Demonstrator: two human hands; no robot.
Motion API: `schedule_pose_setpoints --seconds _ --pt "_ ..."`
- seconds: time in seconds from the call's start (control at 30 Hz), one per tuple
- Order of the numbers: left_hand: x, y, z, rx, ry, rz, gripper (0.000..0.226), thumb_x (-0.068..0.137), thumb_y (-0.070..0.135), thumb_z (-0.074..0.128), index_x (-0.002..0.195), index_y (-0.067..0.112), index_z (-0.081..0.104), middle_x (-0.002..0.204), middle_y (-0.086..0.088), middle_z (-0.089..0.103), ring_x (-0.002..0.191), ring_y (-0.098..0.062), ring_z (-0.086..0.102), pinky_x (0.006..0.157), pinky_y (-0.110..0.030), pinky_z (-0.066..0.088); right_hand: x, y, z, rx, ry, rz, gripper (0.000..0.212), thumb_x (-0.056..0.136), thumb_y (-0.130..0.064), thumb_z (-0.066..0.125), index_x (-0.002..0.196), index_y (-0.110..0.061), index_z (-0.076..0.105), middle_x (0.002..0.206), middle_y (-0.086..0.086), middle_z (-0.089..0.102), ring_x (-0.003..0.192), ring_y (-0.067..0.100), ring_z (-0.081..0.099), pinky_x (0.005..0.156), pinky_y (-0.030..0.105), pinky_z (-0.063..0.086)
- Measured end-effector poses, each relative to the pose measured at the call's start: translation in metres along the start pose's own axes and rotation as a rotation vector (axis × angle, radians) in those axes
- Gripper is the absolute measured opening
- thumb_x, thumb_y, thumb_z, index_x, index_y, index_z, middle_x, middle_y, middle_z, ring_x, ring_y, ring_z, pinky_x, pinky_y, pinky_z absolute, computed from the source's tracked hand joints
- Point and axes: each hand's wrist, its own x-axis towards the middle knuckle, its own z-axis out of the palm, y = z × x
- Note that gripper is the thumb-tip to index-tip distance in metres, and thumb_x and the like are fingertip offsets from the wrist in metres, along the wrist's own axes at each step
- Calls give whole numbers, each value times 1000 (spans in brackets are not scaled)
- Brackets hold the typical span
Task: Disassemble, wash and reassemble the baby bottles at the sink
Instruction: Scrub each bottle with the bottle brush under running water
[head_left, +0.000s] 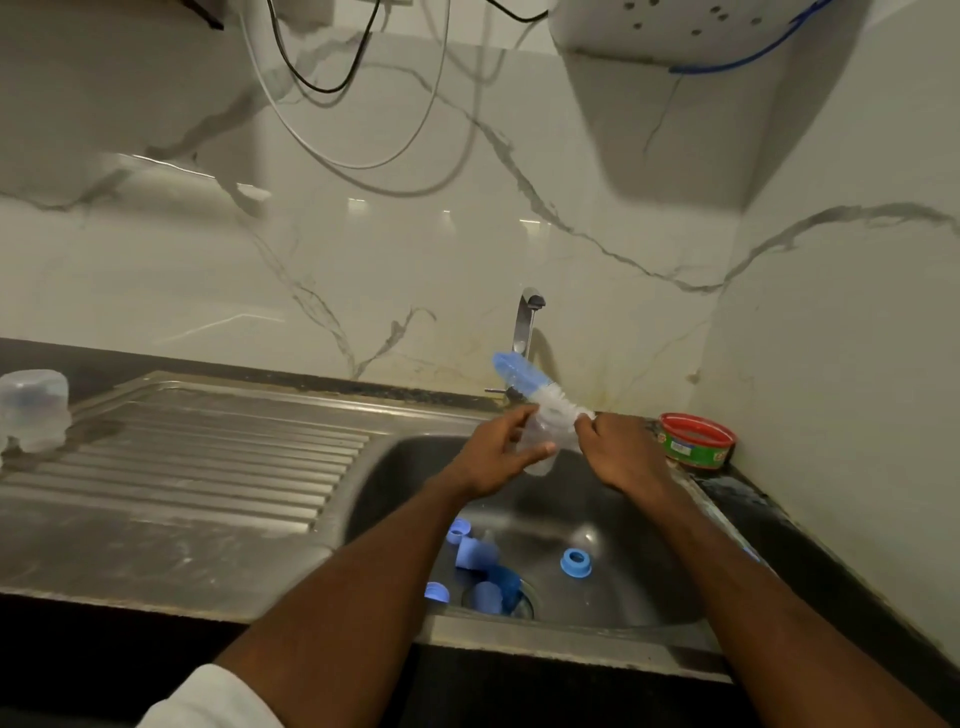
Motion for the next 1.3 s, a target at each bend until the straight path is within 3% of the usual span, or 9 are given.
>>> schedule_pose_setpoints --seconds 0.23,0.37,0.43,0.53,0.67,0.83,0.97,1.17,1.3 --pt "-2 -7 -15 356 505 -159 60 66 59 88 107 31 53 101 15 61 88 -4 58 69 -18 44 -1 -14 6 75 -75 -20 47 106 -33 41 122 3 65 115 24 68 99 35 65 77 35 46" --pt "-8 13 -12 604 455 76 61 66 64 84 98 31 44 94 14 55 77 -4 52 58 -13 31 -5 -24 14 217 -75 55 46 106 -31 41 129 3 61 122 24 65 106 37 64 88 41 52" --pt "-8 21 -5 699 463 120 59 69 62 83 101 30 44 97 13 54 79 -3 47 58 -12 26 -4 -22 16 333 -103 148 43 106 -31 41 125 0 62 115 23 66 93 34 64 74 39 53" --pt "-6 19 -2 868 527 56 62 71 55 84 112 28 45 107 8 52 89 -6 45 64 -20 35 -6 -20 13 504 -214 316 33 103 -34 43 111 -7 62 85 12 60 60 22 53 45 26 40" --pt "-6 12 -11 920 604 -27 65 69 47 87 114 26 45 107 3 51 92 -14 49 64 -29 50 -14 -31 5 914 -460 463 30 104 -26 44 76 -17 49 55 -1 38 39 10 31 34 19 22" --pt "-6 16 -7 1018 522 211 63 63 36 89 112 19 54 105 -1 55 90 -18 50 56 -25 39 -4 -29 4 1439 -714 643 40 104 -20 32 65 -18 36 47 -5 23 29 5 20 26 17 13" --pt "-4 18 -2 1067 458 333 70 58 38 92 113 19 52 107 -2 57 91 -17 51 58 -22 39 -4 -17 3 1585 -731 735 38 103 -17 33 65 -15 38 51 -4 26 30 6 22 26 17 16" --pt "-4 4 -13 1118 560 200 63 63 37 89 111 20 53 107 -1 54 94 -19 48 58 -25 35 -8 -26 3 1676 -737 725 40 97 -11 30 58 -16 38 48 -6 24 29 6 21 25 17 15" --pt "0 5 -8 1165 487 371 63 56 35 92 105 19 56 102 0 55 89 -17 47 55 -24 37 -8 -33 5 1663 -607 666 38 96 -8 29 61 -18 35 46 -6 22 29 6 19 25 18 15"
